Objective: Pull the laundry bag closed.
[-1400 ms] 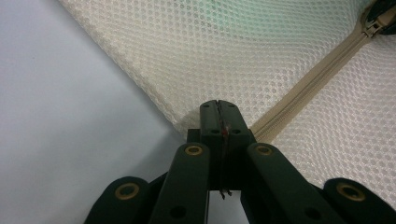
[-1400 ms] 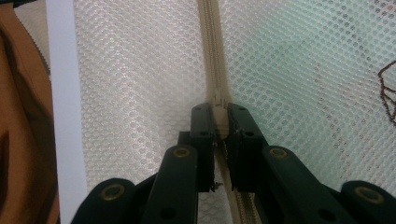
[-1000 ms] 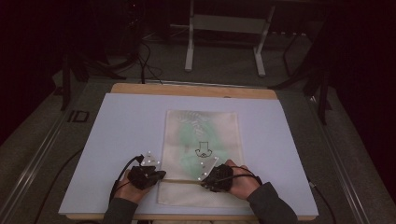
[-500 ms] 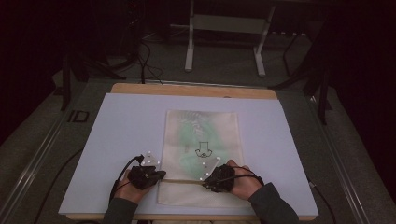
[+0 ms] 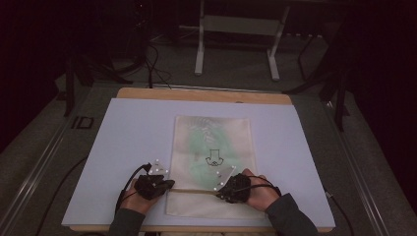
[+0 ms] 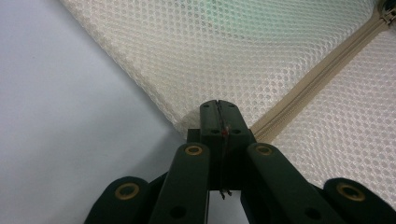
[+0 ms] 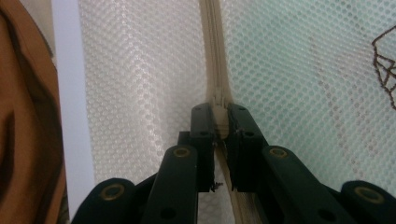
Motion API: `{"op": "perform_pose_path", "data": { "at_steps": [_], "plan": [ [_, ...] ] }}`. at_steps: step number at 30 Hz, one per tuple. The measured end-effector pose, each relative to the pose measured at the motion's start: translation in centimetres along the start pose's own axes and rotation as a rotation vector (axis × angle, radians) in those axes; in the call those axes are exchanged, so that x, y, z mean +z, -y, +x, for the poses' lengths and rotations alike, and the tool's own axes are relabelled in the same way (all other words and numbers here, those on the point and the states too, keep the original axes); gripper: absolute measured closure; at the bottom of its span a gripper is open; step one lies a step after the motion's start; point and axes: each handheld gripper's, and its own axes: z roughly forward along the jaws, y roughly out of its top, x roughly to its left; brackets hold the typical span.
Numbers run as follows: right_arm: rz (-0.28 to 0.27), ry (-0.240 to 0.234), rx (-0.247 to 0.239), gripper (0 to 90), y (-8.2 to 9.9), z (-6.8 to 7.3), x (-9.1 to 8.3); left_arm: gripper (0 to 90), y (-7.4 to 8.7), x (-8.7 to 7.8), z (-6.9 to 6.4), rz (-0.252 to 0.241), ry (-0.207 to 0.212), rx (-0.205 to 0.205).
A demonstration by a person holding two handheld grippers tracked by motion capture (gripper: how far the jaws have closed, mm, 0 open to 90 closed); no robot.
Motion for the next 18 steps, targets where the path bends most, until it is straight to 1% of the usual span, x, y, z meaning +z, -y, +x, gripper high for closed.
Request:
{"op": "perform_pose_path", "data": {
  "at_steps": [11, 18],
  "plan": [
    [0.006, 0.004, 0.009, 82.5, 0.71, -0.06, -0.38, 89.6, 0.00, 0.01, -0.01, 0.000, 0.000, -0.001],
    [0.007, 0.008, 0.005, 82.5, 0.69, -0.06, -0.57, 89.6, 0.00, 0.00, -0.01, 0.000, 0.000, -0.001]
  ]
}}
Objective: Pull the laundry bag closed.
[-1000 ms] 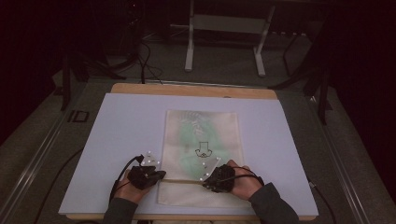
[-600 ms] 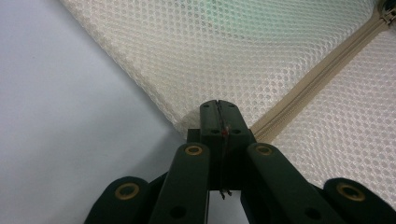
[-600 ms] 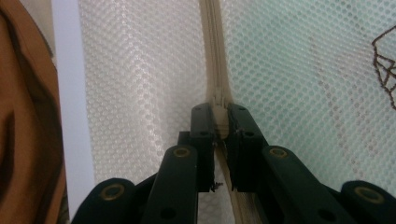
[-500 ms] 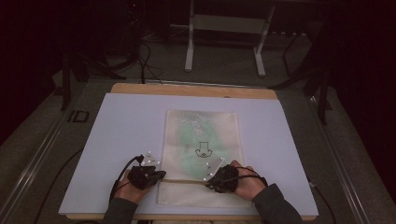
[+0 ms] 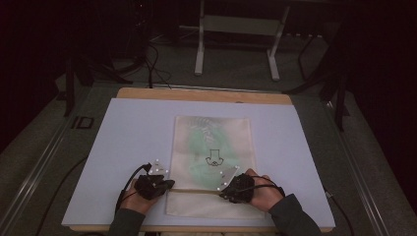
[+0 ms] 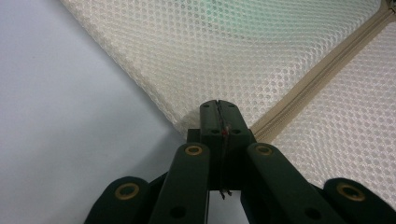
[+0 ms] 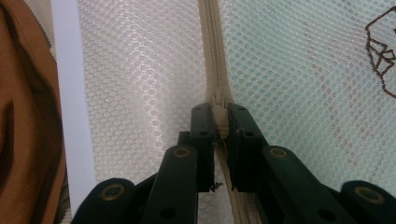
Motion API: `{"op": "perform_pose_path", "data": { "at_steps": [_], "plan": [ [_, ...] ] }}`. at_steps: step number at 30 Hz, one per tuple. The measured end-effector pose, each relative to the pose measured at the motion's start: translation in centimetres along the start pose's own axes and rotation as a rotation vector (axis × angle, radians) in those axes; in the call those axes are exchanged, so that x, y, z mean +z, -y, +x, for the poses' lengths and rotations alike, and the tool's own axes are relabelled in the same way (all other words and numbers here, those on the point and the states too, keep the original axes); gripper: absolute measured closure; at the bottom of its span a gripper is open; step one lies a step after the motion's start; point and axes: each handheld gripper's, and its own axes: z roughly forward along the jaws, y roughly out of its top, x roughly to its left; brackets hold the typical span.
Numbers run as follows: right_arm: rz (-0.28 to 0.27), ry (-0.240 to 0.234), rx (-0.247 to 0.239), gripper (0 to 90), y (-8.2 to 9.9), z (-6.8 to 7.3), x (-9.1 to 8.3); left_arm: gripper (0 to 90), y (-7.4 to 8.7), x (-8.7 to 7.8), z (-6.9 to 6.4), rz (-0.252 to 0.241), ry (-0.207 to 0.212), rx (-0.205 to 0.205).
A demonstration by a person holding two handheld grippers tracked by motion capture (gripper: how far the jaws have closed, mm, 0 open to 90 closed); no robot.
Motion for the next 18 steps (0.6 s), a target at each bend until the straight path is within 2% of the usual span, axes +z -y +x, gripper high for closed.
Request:
{"op": "perform_pose_path", "data": {
  "at_steps": [18],
  "plan": [
    [-0.005, 0.005, 0.010, 82.5, 0.73, 0.03, -0.23, 89.6, 0.00, -0.01, -0.03, 0.001, -0.004, 0.004]
  ]
}}
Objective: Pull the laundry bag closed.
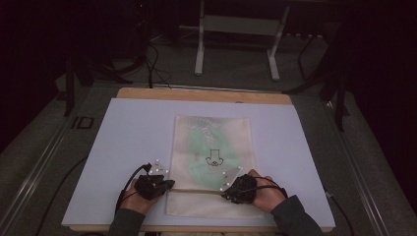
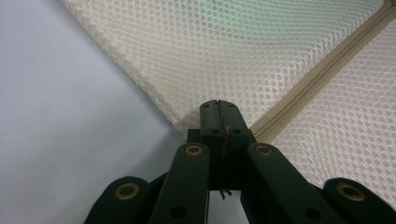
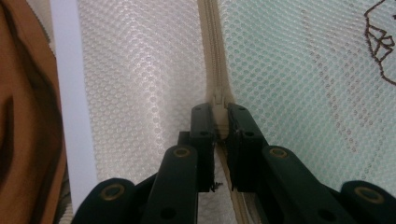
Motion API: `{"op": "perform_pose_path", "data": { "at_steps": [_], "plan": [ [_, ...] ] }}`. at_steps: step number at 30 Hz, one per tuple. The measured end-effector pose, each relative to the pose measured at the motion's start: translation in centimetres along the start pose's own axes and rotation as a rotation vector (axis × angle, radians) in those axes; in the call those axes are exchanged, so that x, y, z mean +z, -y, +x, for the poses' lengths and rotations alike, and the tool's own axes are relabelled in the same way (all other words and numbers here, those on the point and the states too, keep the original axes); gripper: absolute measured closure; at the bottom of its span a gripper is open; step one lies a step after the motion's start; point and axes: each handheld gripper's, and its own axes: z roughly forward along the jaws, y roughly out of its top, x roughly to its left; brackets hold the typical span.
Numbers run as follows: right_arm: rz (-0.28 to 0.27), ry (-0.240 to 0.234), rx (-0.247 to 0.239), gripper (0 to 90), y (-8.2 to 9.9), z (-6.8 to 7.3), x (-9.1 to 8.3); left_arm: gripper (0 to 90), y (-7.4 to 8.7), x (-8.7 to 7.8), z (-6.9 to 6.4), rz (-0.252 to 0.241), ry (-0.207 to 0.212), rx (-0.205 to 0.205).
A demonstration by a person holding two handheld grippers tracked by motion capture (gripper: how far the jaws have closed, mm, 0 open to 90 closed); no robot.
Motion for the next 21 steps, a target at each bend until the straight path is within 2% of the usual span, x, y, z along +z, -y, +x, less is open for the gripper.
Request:
{"op": "perform_pose_path", "data": {
  "at_steps": [21],
  "plan": [
    [-0.005, 0.009, 0.022, 82.5, 1.4, -0.4, -0.8, 89.6, 0.0, 0.0, 0.0, -0.001, -0.001, 0.000]
  ]
}}
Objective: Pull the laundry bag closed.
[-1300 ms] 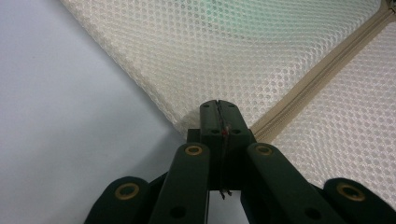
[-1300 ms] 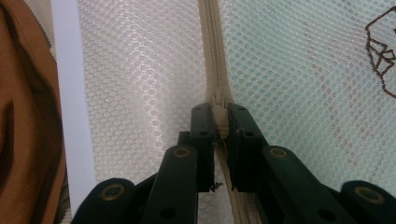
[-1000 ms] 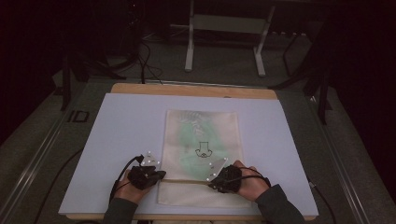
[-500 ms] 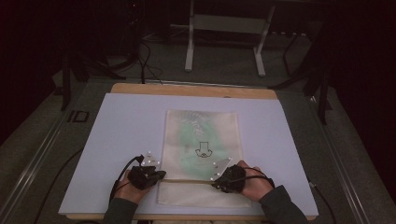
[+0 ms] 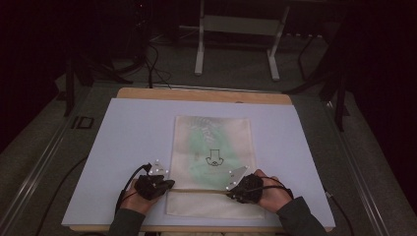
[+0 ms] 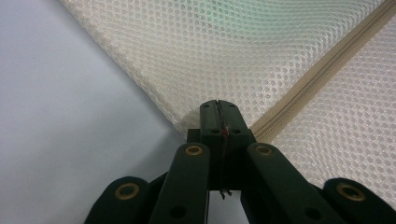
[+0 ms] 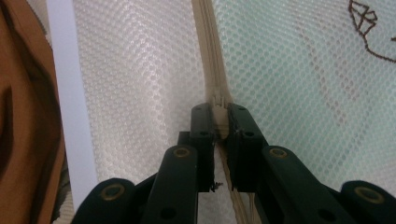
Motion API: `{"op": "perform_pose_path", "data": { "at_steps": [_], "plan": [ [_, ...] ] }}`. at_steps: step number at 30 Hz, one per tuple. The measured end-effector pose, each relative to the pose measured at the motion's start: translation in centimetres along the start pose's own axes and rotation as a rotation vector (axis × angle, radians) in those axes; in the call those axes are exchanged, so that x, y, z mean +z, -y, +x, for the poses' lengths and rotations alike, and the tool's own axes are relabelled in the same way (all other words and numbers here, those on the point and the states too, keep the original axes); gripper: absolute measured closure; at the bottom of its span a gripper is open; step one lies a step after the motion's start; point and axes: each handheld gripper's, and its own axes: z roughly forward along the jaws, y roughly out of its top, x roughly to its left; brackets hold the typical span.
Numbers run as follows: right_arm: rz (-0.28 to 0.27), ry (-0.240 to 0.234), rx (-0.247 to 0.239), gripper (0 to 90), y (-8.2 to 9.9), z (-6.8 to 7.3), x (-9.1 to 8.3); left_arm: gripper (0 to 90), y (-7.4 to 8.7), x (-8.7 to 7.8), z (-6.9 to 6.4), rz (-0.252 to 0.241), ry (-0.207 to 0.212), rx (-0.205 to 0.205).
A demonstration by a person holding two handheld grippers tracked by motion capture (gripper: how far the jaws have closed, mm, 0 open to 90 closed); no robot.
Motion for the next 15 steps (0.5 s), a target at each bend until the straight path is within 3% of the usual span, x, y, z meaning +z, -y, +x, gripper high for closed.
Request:
{"op": "perform_pose_path", "data": {
  "at_steps": [15],
  "plan": [
    [0.011, -0.001, 0.010, 82.5, 0.62, -0.04, -0.17, 89.6, -0.02, -0.01, -0.04, 0.003, -0.003, 0.001]
  ]
}}
